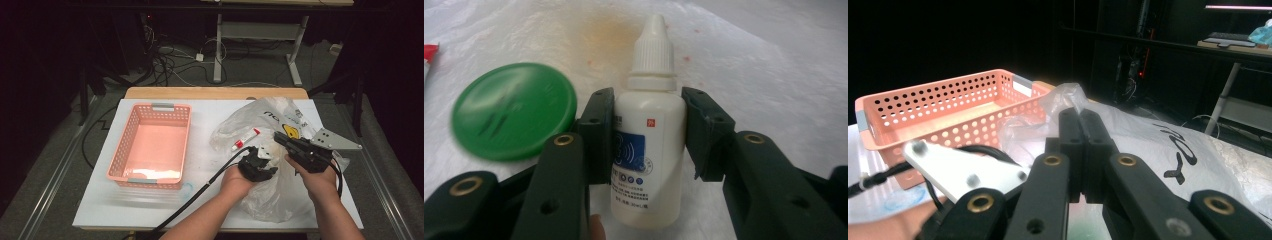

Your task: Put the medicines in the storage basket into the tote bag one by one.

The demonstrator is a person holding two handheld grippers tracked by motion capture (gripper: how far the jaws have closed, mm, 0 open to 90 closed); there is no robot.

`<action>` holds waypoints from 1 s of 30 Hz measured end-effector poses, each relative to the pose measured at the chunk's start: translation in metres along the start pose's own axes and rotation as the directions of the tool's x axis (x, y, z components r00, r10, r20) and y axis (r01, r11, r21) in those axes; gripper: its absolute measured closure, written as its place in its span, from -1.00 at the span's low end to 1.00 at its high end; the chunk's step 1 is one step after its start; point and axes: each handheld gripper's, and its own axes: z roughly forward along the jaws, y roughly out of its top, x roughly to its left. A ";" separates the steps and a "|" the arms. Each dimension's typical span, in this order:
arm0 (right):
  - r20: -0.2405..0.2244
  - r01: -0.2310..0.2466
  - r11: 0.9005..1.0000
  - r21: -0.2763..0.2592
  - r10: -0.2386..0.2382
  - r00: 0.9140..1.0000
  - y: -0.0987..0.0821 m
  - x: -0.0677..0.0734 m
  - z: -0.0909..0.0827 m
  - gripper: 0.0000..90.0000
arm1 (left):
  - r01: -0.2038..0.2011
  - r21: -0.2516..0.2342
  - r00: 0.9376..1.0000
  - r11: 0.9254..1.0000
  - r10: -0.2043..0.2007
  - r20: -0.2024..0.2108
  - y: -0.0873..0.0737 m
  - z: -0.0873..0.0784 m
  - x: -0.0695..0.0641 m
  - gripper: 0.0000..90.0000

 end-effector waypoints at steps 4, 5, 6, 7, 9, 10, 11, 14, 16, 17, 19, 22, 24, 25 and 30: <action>0.000 -0.003 1.000 0.005 0.003 1.000 -0.001 -0.002 -0.001 1.00 | 0.004 -0.006 1.000 1.000 -0.003 0.019 0.001 0.006 -0.001 0.27; 0.001 -0.005 1.000 0.006 0.005 1.000 -0.001 -0.002 -0.001 1.00 | 0.004 -0.007 1.000 1.000 -0.004 0.026 0.000 0.007 -0.001 0.27; 0.003 -0.011 1.000 0.009 0.011 1.000 -0.002 -0.002 -0.001 1.00 | 0.001 -0.011 0.999 1.000 0.000 0.038 0.000 0.007 -0.001 0.24; 0.002 -0.009 1.000 0.007 0.009 1.000 -0.002 -0.003 -0.001 1.00 | -0.006 -0.007 0.999 1.000 0.006 0.048 0.000 0.005 -0.001 0.15; 0.004 -0.009 1.000 0.008 0.009 1.000 -0.002 -0.003 -0.001 1.00 | 0.003 -0.006 0.998 1.000 -0.003 0.070 -0.002 0.000 -0.003 0.02; 0.003 -0.010 1.000 0.007 0.010 1.000 -0.002 -0.003 -0.001 1.00 | 0.008 -0.015 0.997 1.000 -0.007 0.082 -0.004 -0.004 -0.003 -0.03; 0.004 -0.012 1.000 0.006 0.012 1.000 -0.002 -0.003 -0.002 1.00 | 0.013 -0.022 0.997 1.000 -0.011 0.082 -0.006 -0.009 -0.004 -0.03; 0.007 -0.015 1.000 0.003 0.015 1.000 -0.001 -0.004 -0.002 1.00 | 0.008 -0.027 0.997 1.000 -0.006 0.071 -0.019 -0.032 -0.003 -0.11; 0.010 -0.015 1.000 0.007 0.015 1.000 -0.002 -0.004 -0.002 1.00 | 0.017 -0.037 0.999 0.999 -0.016 0.030 -0.031 -0.051 0.002 -0.18; 0.012 -0.016 1.000 0.006 0.016 1.000 -0.003 -0.004 -0.002 1.00 | 0.018 -0.034 1.000 0.999 -0.018 0.000 -0.039 -0.062 0.006 -0.21; 0.015 -0.016 1.000 0.008 0.015 1.000 -0.003 -0.004 -0.002 1.00 | 0.015 -0.013 0.998 1.000 -0.016 -0.055 -0.052 -0.074 0.013 -0.31; 0.018 -0.009 1.000 0.018 0.008 1.000 -0.003 -0.002 0.000 1.00 | 0.071 0.060 0.995 0.996 -0.067 -0.075 -0.070 -0.079 0.028 -0.50; 0.018 -0.003 1.000 0.024 0.003 1.000 -0.004 -0.002 0.001 1.00 | 0.101 0.079 0.992 0.992 -0.094 -0.086 -0.074 -0.076 0.033 -0.64; 0.019 -0.009 1.000 0.026 0.008 1.000 -0.004 -0.002 0.001 1.00 | 0.111 0.082 0.992 0.991 -0.105 -0.074 -0.075 -0.073 0.034 -0.69; 0.014 -0.001 0.999 0.036 0.000 1.000 -0.006 0.000 0.002 1.00 | 0.085 0.122 0.991 0.989 -0.072 -0.113 -0.062 -0.054 0.025 -0.75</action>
